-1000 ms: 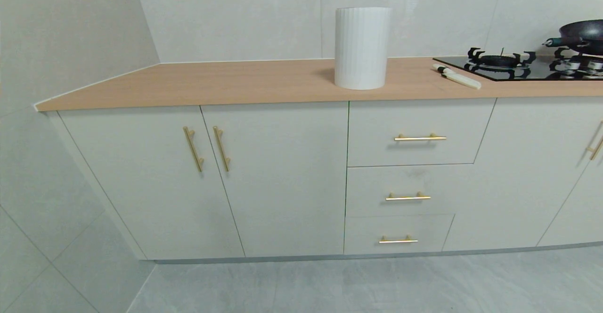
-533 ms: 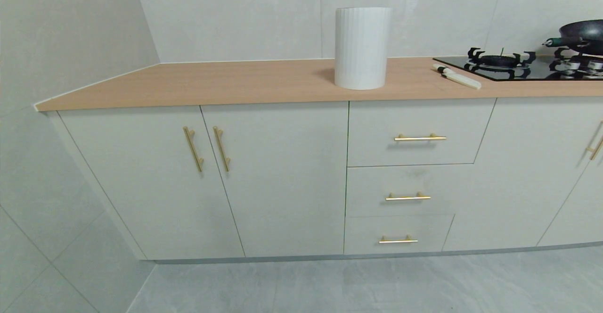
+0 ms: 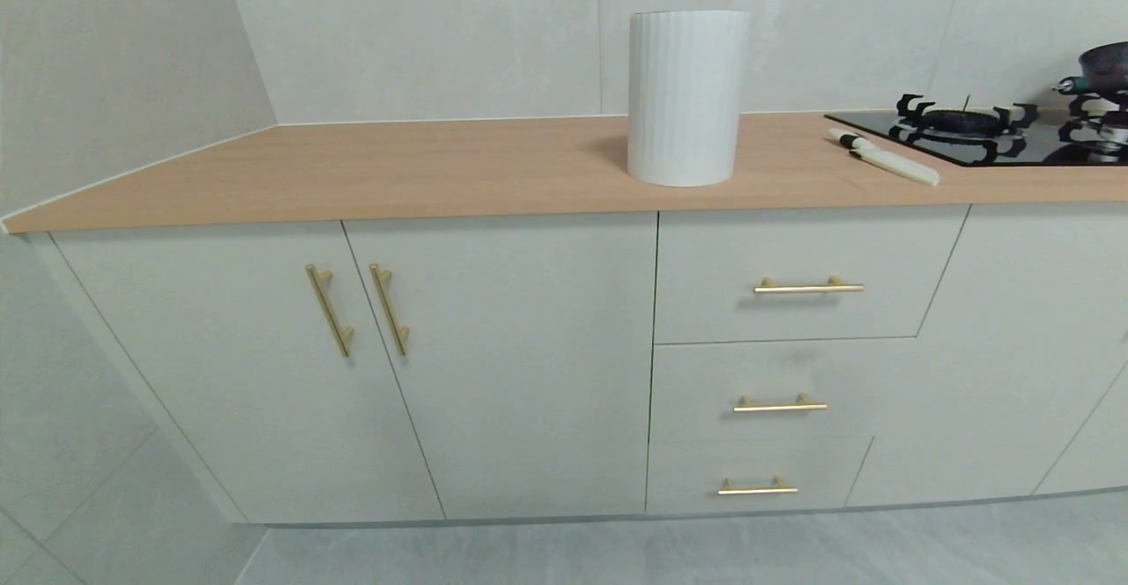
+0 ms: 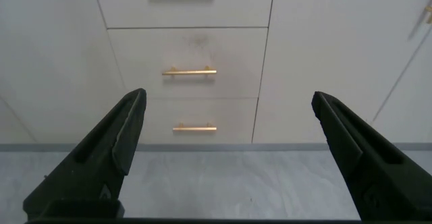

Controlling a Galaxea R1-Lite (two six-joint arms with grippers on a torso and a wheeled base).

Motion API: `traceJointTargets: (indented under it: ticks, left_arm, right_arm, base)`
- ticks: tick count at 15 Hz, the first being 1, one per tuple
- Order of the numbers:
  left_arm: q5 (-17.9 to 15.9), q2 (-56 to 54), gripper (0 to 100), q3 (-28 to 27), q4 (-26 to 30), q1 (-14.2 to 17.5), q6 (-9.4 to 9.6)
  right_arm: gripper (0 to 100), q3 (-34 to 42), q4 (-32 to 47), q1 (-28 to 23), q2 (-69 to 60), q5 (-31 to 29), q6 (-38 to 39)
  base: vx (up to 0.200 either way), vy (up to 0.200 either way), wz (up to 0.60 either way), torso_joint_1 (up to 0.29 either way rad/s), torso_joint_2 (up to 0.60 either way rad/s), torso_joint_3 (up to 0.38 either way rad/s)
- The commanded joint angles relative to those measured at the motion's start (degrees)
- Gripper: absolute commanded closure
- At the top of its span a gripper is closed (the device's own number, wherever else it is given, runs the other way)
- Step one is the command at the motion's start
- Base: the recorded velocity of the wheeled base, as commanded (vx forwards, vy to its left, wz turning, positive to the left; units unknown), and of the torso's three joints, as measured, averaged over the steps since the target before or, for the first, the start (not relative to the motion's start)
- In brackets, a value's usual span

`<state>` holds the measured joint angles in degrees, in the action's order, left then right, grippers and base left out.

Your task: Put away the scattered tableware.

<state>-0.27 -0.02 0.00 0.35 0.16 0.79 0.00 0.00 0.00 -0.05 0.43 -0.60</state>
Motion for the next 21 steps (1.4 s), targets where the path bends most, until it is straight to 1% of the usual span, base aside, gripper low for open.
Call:
traceJointTargets:
  ticks: [1,12,20,21]
  left_arm:
    - [0.00,0.02,0,0.00,0.00,0.02,0.00]
    - [0.00,0.02,0,0.00,0.00,0.02,-0.27]
    - [0.00,0.02,0,0.00,0.00,0.02,-0.44]
    - [0.00,0.02,0,0.00,-0.09,0.02,-0.44]
  right_arm:
    - [0,0.00,0.00,0.00,0.14,0.01,-0.02]
    - [0,0.00,0.00,0.00,0.14,0.10,-0.02]
    - [0,0.00,0.00,0.00,0.14,0.10,-0.02]
    - [0,0.00,0.00,0.00,0.14,0.10,-0.02]
  base:
    - [0.200,0.000,0.00,0.007,0.00,-0.002]
    - [0.200,0.000,0.00,0.002,0.00,0.001]
    - [0.000,0.000,0.00,0.000,0.00,0.000]
    - [0.000,-0.200,0.00,-0.002,0.00,0.002]
